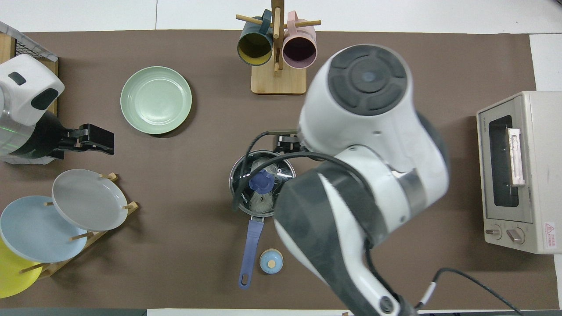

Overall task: Transfer vermicelli from pot to plate
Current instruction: 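Reach the right gripper over the pot toward the blue lid knob, then grasp the blue knob with the right gripper and lift the glass lid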

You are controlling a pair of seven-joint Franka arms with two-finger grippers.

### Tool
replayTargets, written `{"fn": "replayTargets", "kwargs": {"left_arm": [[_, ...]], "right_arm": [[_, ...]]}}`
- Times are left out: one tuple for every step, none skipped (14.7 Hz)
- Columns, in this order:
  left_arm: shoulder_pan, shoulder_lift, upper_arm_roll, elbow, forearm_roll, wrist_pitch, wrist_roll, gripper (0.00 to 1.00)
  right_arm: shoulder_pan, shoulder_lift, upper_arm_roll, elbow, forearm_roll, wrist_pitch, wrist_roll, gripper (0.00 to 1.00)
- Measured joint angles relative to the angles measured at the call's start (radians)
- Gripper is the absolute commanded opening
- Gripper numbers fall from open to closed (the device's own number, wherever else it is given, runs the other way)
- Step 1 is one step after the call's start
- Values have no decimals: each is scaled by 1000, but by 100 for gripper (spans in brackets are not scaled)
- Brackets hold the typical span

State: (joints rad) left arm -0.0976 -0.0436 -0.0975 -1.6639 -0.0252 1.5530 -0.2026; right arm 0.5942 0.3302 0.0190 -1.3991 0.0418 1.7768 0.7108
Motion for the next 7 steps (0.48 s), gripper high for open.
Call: {"fn": "replayTargets", "kwargs": {"left_arm": [[0, 0, 0, 0, 0, 0, 0, 100], [0, 0, 0, 0, 0, 0, 0, 100], [0, 0, 0, 0, 0, 0, 0, 100], [0, 0, 0, 0, 0, 0, 0, 100], [0, 0, 0, 0, 0, 0, 0, 100], [0, 0, 0, 0, 0, 0, 0, 100], [0, 0, 0, 0, 0, 0, 0, 100]], "right_arm": [[12, 12, 0, -5, 0, 15, 8, 100], [25, 21, 0, -15, 0, 34, 12, 100], [39, 29, 0, -25, 0, 50, 19, 100], [56, 37, 0, -32, -1, 61, 39, 100], [73, 47, 0, -39, -6, 74, 60, 100], [89, 59, 0, -44, -16, 83, 76, 100], [102, 72, 0, -46, -24, 88, 87, 100]]}}
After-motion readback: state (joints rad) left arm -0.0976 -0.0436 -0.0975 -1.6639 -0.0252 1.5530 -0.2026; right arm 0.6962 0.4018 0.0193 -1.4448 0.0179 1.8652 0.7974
